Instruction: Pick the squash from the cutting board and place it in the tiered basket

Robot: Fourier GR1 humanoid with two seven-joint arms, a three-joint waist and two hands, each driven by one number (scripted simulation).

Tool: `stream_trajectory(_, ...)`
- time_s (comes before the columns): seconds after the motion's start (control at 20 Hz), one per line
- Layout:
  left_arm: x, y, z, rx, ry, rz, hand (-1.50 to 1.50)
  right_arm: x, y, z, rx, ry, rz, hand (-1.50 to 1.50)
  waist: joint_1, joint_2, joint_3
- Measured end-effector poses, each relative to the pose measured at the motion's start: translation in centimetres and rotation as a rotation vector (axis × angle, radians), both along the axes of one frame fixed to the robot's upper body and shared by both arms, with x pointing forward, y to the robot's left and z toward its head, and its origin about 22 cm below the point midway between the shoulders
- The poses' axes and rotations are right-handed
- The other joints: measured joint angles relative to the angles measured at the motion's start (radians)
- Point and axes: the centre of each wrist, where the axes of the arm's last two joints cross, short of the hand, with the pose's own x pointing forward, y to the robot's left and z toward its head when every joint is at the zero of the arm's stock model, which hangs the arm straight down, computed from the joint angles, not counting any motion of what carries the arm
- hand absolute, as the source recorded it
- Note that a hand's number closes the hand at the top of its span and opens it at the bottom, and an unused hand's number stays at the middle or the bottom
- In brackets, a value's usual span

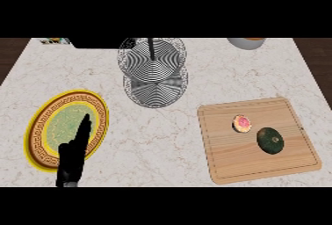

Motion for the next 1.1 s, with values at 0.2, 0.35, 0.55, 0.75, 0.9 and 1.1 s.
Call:
stream_trajectory(0.2,0.3,-0.3,0.1,-0.002,-0.001,-0.011,0.0,0.3,1.9,1.9,-0.107,0.151,-0.026,-1.5,0.011,0.002,0.0)
stream_trajectory(0.35,0.2,-0.5,0.1,0.001,0.0,-0.021,0.0,1.7,3.7,2.8,-0.15,0.198,-0.068,-1.5,0.018,0.001,0.002)
stream_trajectory(0.55,0.0,-0.9,0.3,-0.009,0.006,-0.017,0.0,3.6,6.1,2.7,-0.201,0.267,-0.094,-1.5,0.019,-0.001,0.003)
stream_trajectory(0.75,0.3,-0.5,0.3,-0.004,0.011,-0.019,0.0,5.7,8.9,1.8,-0.265,0.305,-0.087,-1.5,0.019,-0.002,0.004)
stream_trajectory(0.9,0.1,-0.5,0.3,-0.009,0.008,-0.014,0.0,6.8,9.5,1.4,-0.307,0.364,-0.084,-1.5,0.016,-0.003,0.005)
stream_trajectory(1.1,0.0,-0.5,-0.2,-0.009,0.006,-0.018,0.0,8.2,10.4,-0.1,-0.333,0.449,-0.075,-1.5,0.013,-0.004,0.006)
